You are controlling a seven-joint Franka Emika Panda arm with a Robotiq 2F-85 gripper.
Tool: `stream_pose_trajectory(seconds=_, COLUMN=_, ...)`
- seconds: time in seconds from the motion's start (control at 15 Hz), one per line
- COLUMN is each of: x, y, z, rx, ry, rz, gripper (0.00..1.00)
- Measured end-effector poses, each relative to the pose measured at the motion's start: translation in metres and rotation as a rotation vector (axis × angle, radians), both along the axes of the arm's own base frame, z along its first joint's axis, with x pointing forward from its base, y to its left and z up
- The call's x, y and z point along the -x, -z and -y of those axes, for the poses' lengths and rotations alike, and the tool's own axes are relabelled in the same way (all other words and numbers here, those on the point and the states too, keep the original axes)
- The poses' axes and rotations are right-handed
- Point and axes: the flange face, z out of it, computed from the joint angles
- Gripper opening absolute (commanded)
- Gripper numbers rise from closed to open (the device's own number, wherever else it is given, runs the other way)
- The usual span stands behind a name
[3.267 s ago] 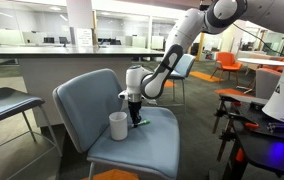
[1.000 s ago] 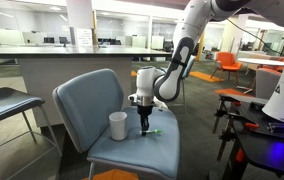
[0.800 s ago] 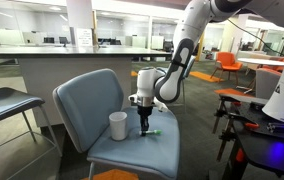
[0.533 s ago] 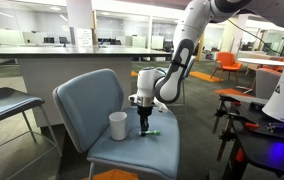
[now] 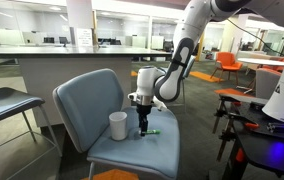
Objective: Move the green marker to the left
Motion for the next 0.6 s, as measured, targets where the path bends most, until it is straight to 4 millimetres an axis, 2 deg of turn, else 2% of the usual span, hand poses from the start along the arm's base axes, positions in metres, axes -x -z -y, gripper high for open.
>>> stream_pose_trajectory(seconds=0.33, x=0.0, y=-0.032, z=0.0, rx=0.027, ry=0.022, rz=-0.005, gripper=1.0)
stream_pose_trajectory(seconds=0.6, x=0.013, y=-0.067, z=-0.01, rx=0.048, ry=-0.006, rz=-0.025, gripper=1.0)
